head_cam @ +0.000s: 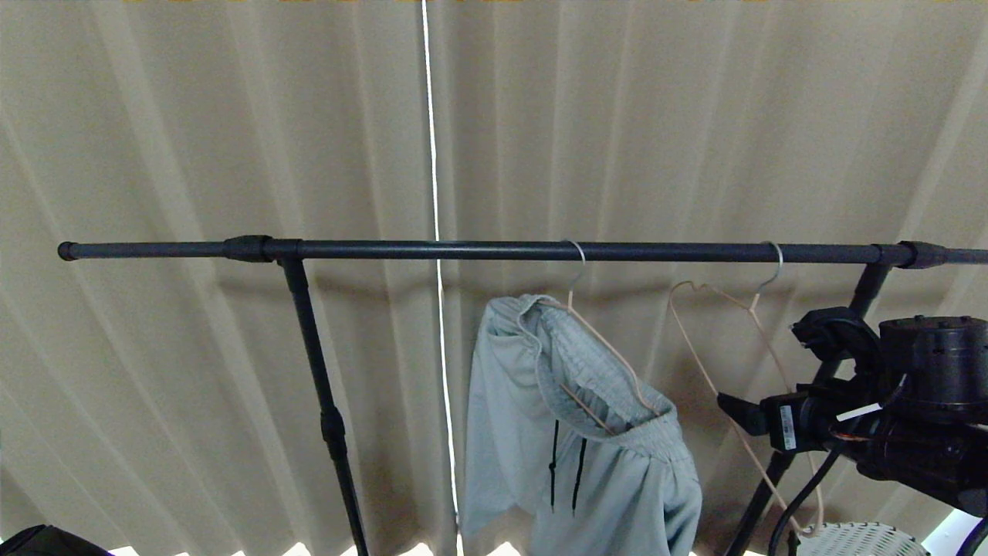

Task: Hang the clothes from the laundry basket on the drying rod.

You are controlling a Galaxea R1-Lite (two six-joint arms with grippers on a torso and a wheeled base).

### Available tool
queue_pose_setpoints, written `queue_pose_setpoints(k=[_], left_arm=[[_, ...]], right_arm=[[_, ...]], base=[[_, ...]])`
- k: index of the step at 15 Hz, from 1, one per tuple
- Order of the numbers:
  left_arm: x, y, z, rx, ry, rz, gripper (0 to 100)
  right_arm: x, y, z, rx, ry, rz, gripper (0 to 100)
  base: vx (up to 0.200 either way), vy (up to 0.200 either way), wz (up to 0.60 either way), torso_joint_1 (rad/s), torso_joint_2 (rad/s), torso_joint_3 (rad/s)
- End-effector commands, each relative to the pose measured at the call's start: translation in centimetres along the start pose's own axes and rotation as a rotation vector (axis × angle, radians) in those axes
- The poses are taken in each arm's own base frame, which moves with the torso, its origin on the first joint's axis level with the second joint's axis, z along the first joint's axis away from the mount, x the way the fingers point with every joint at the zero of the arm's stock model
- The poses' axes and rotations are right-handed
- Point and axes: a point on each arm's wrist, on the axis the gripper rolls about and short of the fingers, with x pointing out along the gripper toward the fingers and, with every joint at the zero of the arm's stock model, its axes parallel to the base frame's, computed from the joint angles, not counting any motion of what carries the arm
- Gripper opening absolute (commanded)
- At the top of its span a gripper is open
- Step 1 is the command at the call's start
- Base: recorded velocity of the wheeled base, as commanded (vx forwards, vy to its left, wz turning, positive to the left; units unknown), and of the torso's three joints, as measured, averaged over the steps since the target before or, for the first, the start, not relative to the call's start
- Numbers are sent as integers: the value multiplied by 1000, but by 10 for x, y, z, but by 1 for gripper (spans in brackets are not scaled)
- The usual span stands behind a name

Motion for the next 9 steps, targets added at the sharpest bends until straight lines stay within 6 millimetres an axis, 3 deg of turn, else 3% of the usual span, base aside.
queue_pose_setpoints(k=[1, 4, 5, 9], left_arm=[[0, 0, 0, 0, 0, 0, 0], [0, 0, 0, 0, 0, 0, 0], [0, 0, -1, 0, 3, -1, 0], [0, 0, 0, 0, 0, 0, 0]], right_arm=[[3, -1, 0, 3, 6, -3, 100], [5, -1, 0, 3, 7, -5, 100], [5, -1, 0, 3, 6, -5, 0], [3, -5, -1, 11, 8, -19, 0]], base=[[0, 0, 0, 0, 0, 0], [0, 0, 0, 0, 0, 0], [0, 0, 0, 0, 0, 0], [0, 0, 0, 0, 0, 0]])
